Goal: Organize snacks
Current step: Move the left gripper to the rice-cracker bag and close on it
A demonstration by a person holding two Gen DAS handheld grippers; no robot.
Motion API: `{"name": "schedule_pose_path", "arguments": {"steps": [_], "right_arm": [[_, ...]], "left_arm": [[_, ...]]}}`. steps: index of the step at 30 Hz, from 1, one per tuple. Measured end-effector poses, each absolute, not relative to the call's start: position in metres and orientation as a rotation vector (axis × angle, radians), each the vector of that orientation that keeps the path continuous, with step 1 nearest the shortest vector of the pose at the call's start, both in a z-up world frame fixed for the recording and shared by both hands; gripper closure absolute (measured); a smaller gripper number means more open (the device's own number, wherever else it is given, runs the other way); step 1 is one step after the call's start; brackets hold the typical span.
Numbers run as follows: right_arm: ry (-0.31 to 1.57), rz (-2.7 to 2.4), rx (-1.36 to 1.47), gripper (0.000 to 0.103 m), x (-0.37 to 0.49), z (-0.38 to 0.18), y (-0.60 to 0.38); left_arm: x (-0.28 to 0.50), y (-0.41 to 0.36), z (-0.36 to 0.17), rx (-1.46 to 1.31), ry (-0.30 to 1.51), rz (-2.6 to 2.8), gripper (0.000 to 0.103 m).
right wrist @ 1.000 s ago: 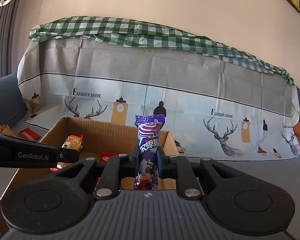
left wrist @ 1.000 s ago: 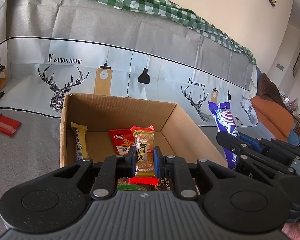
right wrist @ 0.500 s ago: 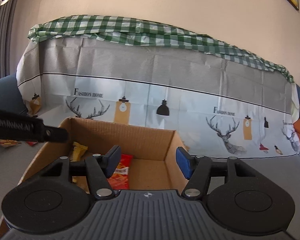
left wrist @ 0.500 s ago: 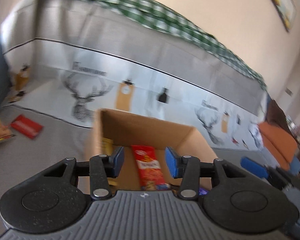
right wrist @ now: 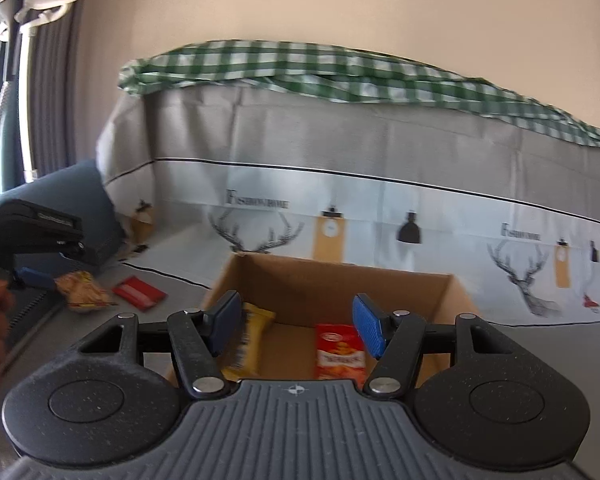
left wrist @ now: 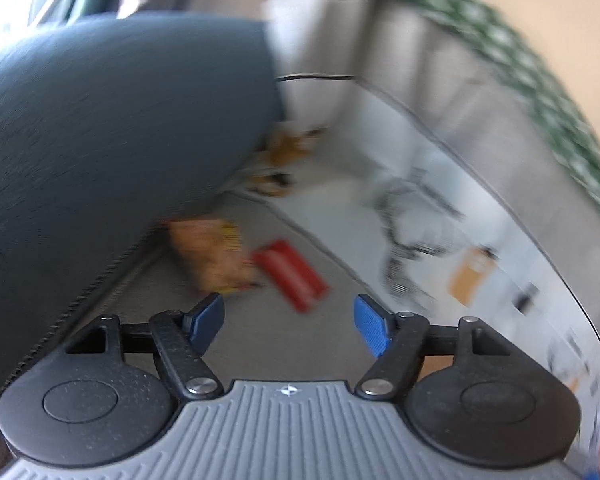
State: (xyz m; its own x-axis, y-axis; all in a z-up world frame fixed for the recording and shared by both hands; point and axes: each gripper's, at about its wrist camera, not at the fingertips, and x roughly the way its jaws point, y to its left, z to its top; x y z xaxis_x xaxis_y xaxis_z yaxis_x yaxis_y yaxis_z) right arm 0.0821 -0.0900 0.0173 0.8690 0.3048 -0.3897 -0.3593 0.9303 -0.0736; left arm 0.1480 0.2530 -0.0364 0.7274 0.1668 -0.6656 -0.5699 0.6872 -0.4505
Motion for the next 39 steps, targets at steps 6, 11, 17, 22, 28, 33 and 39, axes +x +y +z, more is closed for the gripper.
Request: {"name": "schedule_pose_path", "arguments": {"steps": [6,11,17,22,28,33,39], "right_arm": [[0.381,0.398,-0.134,0.039,0.082,0.015,-0.073],[0.374,0.436,-0.157,0.039,0.079,0.011,-0.058],[0.386,0.433,-0.229,0.039,0.077,0.007,-0.043],[0.401,0.413,-0.246,0.037,0.078,0.008,-0.039],[0.406,0.402,-0.244,0.036,0.077,0.009,-0.035],[0.397,0.405,-0.224,0.036,0.074,0.011,-0.034],[0.392,0.413,-0.178,0.036,0.071,0.014,-0.033]], "left_arm": [[0.167,0.297,-0.066,-0.834,0.679,0.555,0.024],[0.185,0.299,-0.076,-0.830,0.686,0.579,0.024],[0.200,0.301,-0.084,-0.815,0.681,0.626,0.024],[0.209,0.300,-0.090,-0.740,0.735,0.617,0.068],[0.190,0.295,-0.075,-0.717,0.700,0.561,0.079],[0.145,0.298,-0.061,-0.819,0.719,0.455,0.080],[0.088,0.291,-0.066,-0.866,0.814,0.397,0.077]]}}
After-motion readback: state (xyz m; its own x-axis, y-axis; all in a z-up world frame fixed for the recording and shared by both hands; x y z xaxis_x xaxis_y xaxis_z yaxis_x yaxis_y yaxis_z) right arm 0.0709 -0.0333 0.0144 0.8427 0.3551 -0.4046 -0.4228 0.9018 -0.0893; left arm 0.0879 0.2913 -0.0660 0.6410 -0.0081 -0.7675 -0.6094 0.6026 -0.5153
